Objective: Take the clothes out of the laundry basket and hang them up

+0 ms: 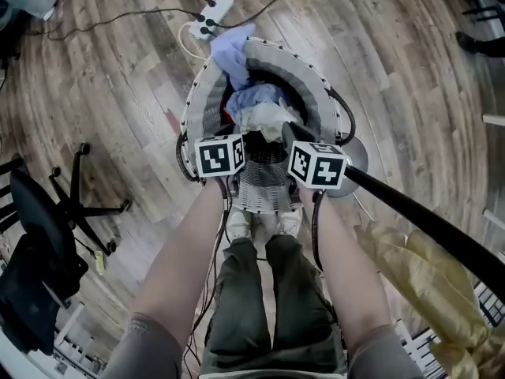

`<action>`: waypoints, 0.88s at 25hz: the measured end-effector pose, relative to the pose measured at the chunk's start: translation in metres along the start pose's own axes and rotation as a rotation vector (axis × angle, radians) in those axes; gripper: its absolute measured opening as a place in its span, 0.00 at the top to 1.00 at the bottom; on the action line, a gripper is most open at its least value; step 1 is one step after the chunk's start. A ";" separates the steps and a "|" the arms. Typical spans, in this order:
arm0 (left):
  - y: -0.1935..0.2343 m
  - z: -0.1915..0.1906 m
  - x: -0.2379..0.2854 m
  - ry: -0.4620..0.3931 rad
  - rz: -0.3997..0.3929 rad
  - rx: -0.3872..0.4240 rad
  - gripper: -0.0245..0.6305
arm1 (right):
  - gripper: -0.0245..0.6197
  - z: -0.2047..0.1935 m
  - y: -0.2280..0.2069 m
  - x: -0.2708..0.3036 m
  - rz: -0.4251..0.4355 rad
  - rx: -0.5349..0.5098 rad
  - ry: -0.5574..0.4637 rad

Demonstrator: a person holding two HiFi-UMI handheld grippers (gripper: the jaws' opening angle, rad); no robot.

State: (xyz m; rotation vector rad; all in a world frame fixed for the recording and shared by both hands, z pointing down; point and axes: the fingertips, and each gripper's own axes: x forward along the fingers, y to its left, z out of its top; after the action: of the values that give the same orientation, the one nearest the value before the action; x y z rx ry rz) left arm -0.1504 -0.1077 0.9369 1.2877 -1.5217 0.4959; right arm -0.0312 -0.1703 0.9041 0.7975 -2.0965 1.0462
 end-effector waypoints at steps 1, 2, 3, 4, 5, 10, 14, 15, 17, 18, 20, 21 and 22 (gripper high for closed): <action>-0.003 0.002 -0.013 -0.003 -0.006 0.005 0.96 | 0.90 0.007 0.008 -0.014 0.008 -0.011 -0.011; -0.007 0.004 -0.026 -0.009 -0.014 0.010 0.96 | 0.90 0.014 0.016 -0.027 0.016 -0.019 -0.021; -0.012 0.008 -0.039 -0.019 -0.024 0.016 0.96 | 0.90 0.021 0.024 -0.040 0.024 -0.028 -0.030; -0.017 0.012 -0.053 -0.031 -0.035 0.024 0.96 | 0.90 0.029 0.032 -0.053 0.030 -0.039 -0.039; -0.023 0.017 -0.066 -0.043 -0.044 0.037 0.96 | 0.90 0.036 0.040 -0.067 0.037 -0.050 -0.048; -0.054 0.049 -0.144 -0.126 -0.084 0.129 0.96 | 0.91 0.075 0.089 -0.140 0.072 -0.092 -0.104; -0.080 0.076 -0.211 -0.187 -0.112 0.166 0.96 | 0.91 0.103 0.125 -0.211 0.082 -0.149 -0.142; -0.085 0.081 -0.227 -0.197 -0.115 0.180 0.96 | 0.91 0.109 0.135 -0.228 0.089 -0.152 -0.150; -0.093 0.093 -0.258 -0.216 -0.115 0.219 0.96 | 0.91 0.122 0.158 -0.262 0.108 -0.158 -0.169; -0.096 0.099 -0.273 -0.224 -0.115 0.238 0.96 | 0.91 0.129 0.170 -0.279 0.118 -0.165 -0.180; -0.103 0.109 -0.305 -0.239 -0.122 0.268 0.96 | 0.91 0.144 0.193 -0.312 0.137 -0.188 -0.205; -0.106 0.112 -0.322 -0.246 -0.127 0.280 0.96 | 0.91 0.151 0.205 -0.328 0.146 -0.203 -0.218; -0.109 0.115 -0.339 -0.253 -0.132 0.295 0.96 | 0.91 0.157 0.216 -0.345 0.156 -0.219 -0.230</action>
State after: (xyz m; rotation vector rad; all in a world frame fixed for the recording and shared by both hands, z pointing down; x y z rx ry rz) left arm -0.1403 -0.0803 0.5642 1.7217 -1.5980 0.4996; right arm -0.0304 -0.1170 0.4711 0.6809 -2.4521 0.8151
